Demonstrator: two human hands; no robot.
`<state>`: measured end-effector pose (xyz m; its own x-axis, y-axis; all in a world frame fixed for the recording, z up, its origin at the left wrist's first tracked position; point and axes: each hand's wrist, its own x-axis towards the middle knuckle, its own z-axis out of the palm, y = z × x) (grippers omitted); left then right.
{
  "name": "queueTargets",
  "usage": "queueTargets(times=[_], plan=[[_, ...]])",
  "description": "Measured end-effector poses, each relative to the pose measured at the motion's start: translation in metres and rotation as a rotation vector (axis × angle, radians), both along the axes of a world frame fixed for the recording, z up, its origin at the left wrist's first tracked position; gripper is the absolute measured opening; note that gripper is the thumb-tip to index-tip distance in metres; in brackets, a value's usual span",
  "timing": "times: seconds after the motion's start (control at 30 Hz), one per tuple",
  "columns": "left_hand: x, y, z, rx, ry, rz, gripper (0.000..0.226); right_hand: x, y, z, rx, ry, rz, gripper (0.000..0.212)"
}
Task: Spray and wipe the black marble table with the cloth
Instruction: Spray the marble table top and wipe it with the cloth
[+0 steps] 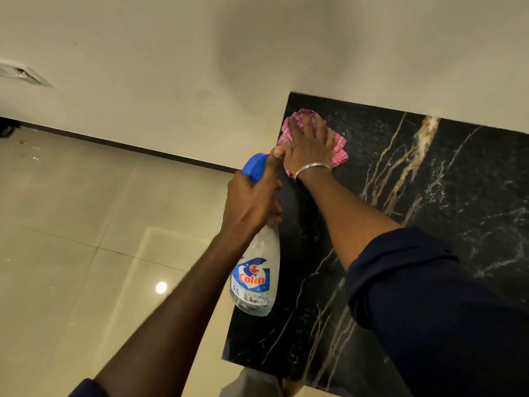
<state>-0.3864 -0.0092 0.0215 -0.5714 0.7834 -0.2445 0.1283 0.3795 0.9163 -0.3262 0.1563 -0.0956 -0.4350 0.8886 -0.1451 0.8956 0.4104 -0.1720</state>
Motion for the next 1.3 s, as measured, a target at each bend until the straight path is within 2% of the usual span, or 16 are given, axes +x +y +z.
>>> queueTargets(times=[0.1,0.23,0.4,0.53,0.67,0.73,1.0,1.2,1.3], plan=[[0.005,-0.018,0.003,0.020,0.017,0.020,0.042,0.010,-0.052,-0.001,0.022,0.006,0.031,0.065],[0.016,-0.046,0.015,0.037,0.026,0.057,0.055,0.021,-0.133,-0.005,-0.017,0.005,0.070,0.066],[0.027,-0.083,0.018,0.022,0.099,0.082,0.037,0.040,-0.239,0.014,-0.049,0.072,0.157,0.065],[0.042,-0.119,0.021,0.021,0.123,0.052,0.035,0.057,-0.310,0.018,-0.027,0.131,0.183,0.050],[0.058,-0.156,0.018,0.031,0.136,0.007,0.036,0.078,-0.361,0.025,-0.007,0.175,0.221,0.049],[0.066,-0.170,0.016,0.034,0.135,0.013,0.033,0.089,-0.373,0.027,0.043,0.184,0.221,0.051],[0.105,-0.200,0.011,0.017,0.115,-0.021,0.033,0.136,-0.380,0.001,-0.054,0.129,0.225,0.068],[0.147,-0.201,0.009,0.021,0.107,-0.130,0.031,0.215,-0.373,-0.009,-0.009,0.061,0.078,0.061],[0.172,-0.196,0.009,0.018,0.035,-0.209,0.043,0.268,-0.367,-0.008,0.012,0.014,-0.008,0.061]])
